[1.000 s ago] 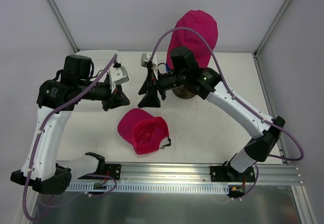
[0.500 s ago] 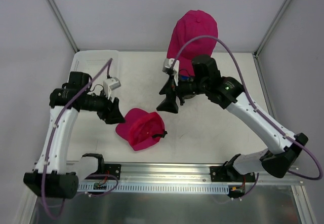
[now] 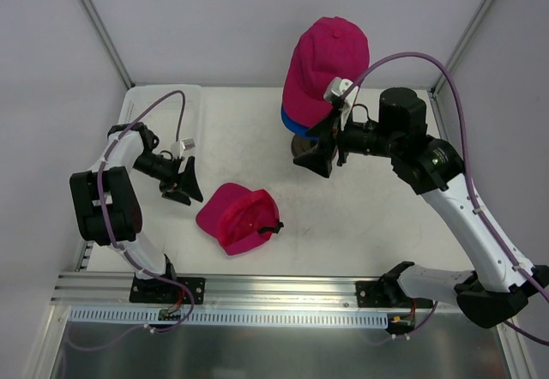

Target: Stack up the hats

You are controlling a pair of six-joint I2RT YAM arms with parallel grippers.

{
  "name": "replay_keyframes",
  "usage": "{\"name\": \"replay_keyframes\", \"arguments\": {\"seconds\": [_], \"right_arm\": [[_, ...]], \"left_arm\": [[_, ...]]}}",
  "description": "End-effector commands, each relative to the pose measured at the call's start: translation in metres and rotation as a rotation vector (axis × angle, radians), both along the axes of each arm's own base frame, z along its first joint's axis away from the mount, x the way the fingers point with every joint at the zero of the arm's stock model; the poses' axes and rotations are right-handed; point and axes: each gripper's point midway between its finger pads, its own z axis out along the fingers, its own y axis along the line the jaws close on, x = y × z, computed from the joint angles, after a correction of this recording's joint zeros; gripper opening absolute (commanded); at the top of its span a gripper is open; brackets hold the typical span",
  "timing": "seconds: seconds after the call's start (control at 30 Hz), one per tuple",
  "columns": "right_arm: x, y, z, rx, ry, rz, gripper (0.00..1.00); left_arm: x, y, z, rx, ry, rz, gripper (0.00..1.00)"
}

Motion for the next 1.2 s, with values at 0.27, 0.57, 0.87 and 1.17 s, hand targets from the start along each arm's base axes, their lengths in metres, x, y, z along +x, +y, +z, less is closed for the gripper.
{"name": "replay_keyframes", "arguments": {"seconds": [0.27,0.57,0.87,1.17], "right_arm": [[0.016,-0.019,0.011,0.023,-0.039,-0.086,0.84],[0.016,-0.020,0.007,0.024,-0.019,-0.078,0.85],[0.019,-0.028,-0.001,0.019,-0.002,-0.089,0.86],[0.025,-0.045,-0.003,0.028,0.004,-0.131,0.86]], "left_arm": [[-0.037,0.005,-0.035,0.045,-0.011,-0.178,0.69],[0.021,-0.054,0.032,0.085,-0.418,-0.475,0.67],[0.091,-0.065,0.040,0.078,-0.660,-0.779,0.66],[0.121,-0.086,0.006,-0.114,-0.794,-0.957,0.67]]}}
